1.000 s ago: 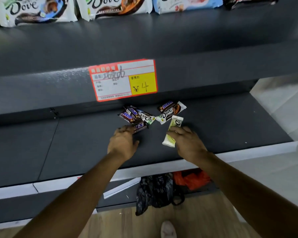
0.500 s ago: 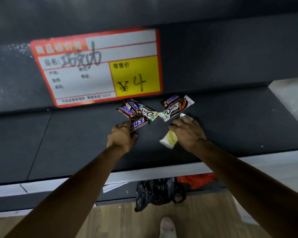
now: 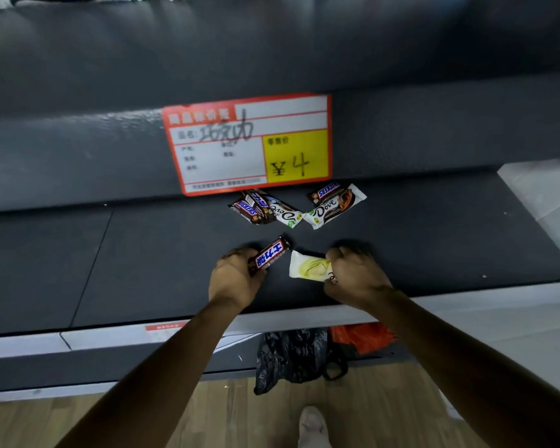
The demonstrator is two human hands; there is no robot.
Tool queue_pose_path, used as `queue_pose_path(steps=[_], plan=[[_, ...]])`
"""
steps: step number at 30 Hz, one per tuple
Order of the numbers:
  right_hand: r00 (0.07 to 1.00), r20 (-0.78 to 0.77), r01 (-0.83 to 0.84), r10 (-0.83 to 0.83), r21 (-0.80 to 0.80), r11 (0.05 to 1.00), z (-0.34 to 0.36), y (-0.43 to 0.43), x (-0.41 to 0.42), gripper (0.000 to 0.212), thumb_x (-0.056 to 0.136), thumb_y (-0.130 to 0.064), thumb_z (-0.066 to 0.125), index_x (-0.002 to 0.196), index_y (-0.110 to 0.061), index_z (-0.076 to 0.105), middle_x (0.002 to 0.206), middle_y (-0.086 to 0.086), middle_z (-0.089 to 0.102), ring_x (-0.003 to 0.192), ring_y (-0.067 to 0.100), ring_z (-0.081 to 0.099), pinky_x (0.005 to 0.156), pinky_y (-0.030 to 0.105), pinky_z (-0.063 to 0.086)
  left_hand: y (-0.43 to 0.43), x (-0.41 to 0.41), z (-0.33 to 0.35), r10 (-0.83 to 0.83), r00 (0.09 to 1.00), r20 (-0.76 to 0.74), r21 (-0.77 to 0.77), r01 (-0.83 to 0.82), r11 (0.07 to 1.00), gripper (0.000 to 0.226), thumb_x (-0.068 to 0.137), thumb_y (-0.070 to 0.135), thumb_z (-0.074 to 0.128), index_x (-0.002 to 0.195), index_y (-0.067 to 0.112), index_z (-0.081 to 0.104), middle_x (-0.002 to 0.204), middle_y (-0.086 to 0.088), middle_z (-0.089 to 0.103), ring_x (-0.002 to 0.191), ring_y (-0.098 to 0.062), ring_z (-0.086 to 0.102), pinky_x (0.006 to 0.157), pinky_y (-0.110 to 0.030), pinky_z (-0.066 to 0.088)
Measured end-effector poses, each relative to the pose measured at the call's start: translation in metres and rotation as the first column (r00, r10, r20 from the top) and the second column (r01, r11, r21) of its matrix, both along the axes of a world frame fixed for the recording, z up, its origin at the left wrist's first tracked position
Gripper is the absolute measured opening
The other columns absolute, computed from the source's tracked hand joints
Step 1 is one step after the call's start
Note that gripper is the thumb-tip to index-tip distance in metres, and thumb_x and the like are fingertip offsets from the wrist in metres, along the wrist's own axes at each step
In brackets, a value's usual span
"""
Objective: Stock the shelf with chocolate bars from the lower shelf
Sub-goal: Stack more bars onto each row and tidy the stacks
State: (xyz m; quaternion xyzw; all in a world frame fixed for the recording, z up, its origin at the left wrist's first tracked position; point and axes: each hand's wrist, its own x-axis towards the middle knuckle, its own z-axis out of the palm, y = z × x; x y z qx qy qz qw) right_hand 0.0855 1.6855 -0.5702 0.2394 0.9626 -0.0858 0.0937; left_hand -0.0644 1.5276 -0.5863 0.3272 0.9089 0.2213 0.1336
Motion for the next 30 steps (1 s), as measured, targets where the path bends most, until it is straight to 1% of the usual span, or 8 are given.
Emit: queue_pose_path(steps=[5,8,10,16,18,22,26,30], plan=[[0.991,-0.135,0.015,-0.011,0.033,0.999,0.022,-0.027,0.012,0.047,0.084,-0.032,0.056,0.125,-0.01,0.047,0.125,0.011,0.05,0.115,0.029,0.048,0.093,0.033,0.037,-0.018,0.014,0.024,0.025,0.999,0.025,0.086,-0.027,0.996,0.025,0.082,0.029,0.066,0.107,0.024,0.066,0.101,-0.004,0.068,0.094,-0.024,0.062,0.079,-0.027,0.046],[0.959,-0.284,0.01,0.006,0.055,0.998,0.038,-0.044,0.017,0.049,0.061,-0.024,0.076,0.105,-0.007,0.062,0.098,0.013,0.062,0.092,0.036,0.061,0.076,0.039,0.051,-0.03,0.02,0.045,0.043,0.997,0.068,0.154,-0.053,0.987,0.018,0.083,0.031,0.064,0.1,0.027,0.067,0.092,0.0,0.069,0.086,-0.02,0.063,0.074,-0.026,0.047],[0.93,-0.366,0.001,0.031,0.088,0.996,0.052,-0.055,0.021,0.052,0.048,-0.023,0.082,0.095,-0.009,0.065,0.085,0.009,0.064,0.077,0.031,0.064,0.065,0.036,0.054,-0.039,0.024,0.061,0.061,0.992,0.107,0.201,-0.082,0.976,0.017,0.083,0.03,0.065,0.099,0.028,0.068,0.09,0.0,0.069,0.085,-0.019,0.063,0.074,-0.025,0.048],[0.851,-0.509,-0.051,0.128,0.162,0.985,0.099,-0.09,0.035,0.047,0.058,-0.03,0.065,0.1,-0.011,0.064,0.091,0.005,0.065,0.082,0.026,0.064,0.072,0.034,0.053,-0.067,0.028,0.116,0.055,0.974,0.222,0.335,-0.129,0.933,0.029,0.074,0.016,0.074,0.101,0.027,0.07,0.101,0.002,0.066,0.092,-0.012,0.063,0.085,-0.015,0.044],[0.805,-0.572,-0.062,0.158,0.185,0.981,0.119,-0.103,0.04,0.047,0.06,-0.03,0.065,0.103,-0.012,0.062,0.094,0.003,0.065,0.086,0.023,0.061,0.075,0.033,0.053,-0.08,0.029,0.14,-0.004,0.967,0.253,0.389,-0.098,0.916,0.031,0.072,0.011,0.076,0.094,0.031,0.07,0.098,0.005,0.068,0.089,-0.008,0.063,0.081,-0.009,0.044],[0.678,-0.711,-0.07,0.184,0.186,0.98,0.15,-0.122,0.044,0.044,0.068,-0.03,0.059,0.109,-0.015,0.052,0.099,0.004,0.064,0.094,0.016,0.051,0.084,0.029,0.046,-0.101,0.031,0.187,-0.137,0.931,0.338,0.493,-0.051,0.869,0.035,0.065,0.008,0.079,0.078,0.039,0.069,0.086,0.012,0.071,0.08,-0.006,0.065,0.081,-0.022,0.05],[0.568,-0.795,-0.093,0.213,0.195,0.976,0.189,-0.142,0.043,0.041,0.071,-0.029,0.059,0.107,-0.012,0.055,0.099,0.005,0.063,0.095,0.015,0.052,0.09,0.022,0.039,-0.124,0.035,0.234,-0.258,0.895,0.364,0.564,0.009,0.826,0.037,0.07,-0.006,0.074,0.086,0.027,0.068,0.081,0.011,0.072,0.076,-0.003,0.064,0.075,-0.023,0.051],[0.502,-0.837,-0.114,0.218,0.186,0.976,0.226,-0.162,0.04,0.041,0.071,-0.031,0.061,0.107,-0.011,0.06,0.103,0.001,0.062,0.096,0.009,0.052,0.09,0.015,0.038,-0.144,0.036,0.271,-0.386,0.84,0.382,0.634,0.066,0.771,0.034,0.072,-0.012,0.071,0.097,0.011,0.068,0.096,-0.003,0.072,0.087,-0.01,0.066,0.075,-0.02,0.052]])
